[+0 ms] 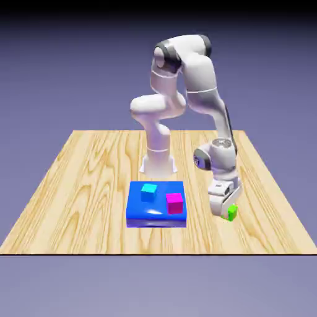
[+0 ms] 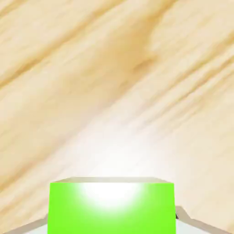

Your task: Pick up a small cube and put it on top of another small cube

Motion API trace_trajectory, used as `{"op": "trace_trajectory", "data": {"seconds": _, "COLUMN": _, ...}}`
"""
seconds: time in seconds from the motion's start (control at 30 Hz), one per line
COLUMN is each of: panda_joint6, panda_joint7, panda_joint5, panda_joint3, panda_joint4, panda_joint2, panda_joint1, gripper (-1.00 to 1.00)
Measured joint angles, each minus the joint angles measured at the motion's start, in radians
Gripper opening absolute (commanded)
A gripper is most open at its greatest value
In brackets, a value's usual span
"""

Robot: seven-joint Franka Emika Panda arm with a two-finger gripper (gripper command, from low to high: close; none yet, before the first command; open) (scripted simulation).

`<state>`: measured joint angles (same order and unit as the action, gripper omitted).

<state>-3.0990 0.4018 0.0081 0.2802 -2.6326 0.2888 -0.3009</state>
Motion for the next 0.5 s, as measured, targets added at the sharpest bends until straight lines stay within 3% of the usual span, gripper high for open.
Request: {"op": "trace_trajectory", "data": {"seconds": 0.5, "panda_joint6": 0.288, "panda_joint7": 0.281, "panda_joint5": -0.015, "panda_joint3": -0.141, "panda_joint4": -0.242, "panda_joint2": -0.544, "panda_joint1": 0.251, "gripper": -1.00}}
